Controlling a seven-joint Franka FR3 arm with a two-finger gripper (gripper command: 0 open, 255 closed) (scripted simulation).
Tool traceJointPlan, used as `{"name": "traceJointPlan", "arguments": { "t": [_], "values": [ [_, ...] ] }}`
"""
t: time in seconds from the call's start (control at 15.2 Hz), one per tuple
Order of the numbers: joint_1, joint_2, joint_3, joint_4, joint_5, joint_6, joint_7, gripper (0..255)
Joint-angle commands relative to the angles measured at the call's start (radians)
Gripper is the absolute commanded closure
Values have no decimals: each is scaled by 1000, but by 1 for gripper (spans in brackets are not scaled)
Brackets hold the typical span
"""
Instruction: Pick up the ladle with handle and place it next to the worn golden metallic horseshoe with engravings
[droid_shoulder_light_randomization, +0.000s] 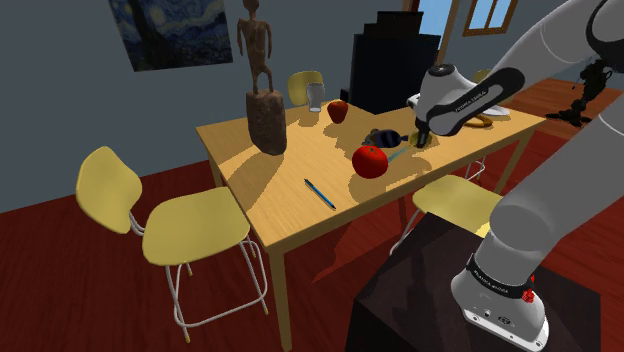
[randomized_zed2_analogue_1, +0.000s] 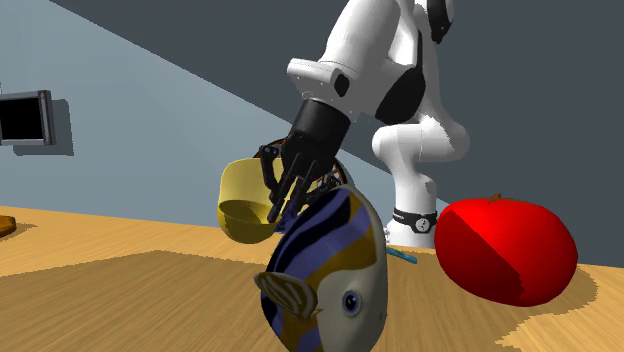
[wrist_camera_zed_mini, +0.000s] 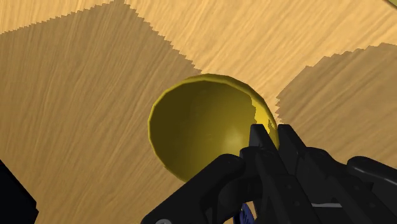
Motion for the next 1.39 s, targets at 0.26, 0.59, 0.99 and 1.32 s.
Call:
{"name": "traceJointPlan", "arguments": {
  "t": [0.26, 0.59, 0.99, 1.32],
  "values": [
    [16, -64, 9, 31, 46, -92, -51, 255],
    [28, -111, 19, 62, 77, -167, -87, 255],
    [40, -156, 33, 106, 111, -253, -125, 255],
    [43, -93, -35, 185, 149, -233, -219, 255]
  ]
}}
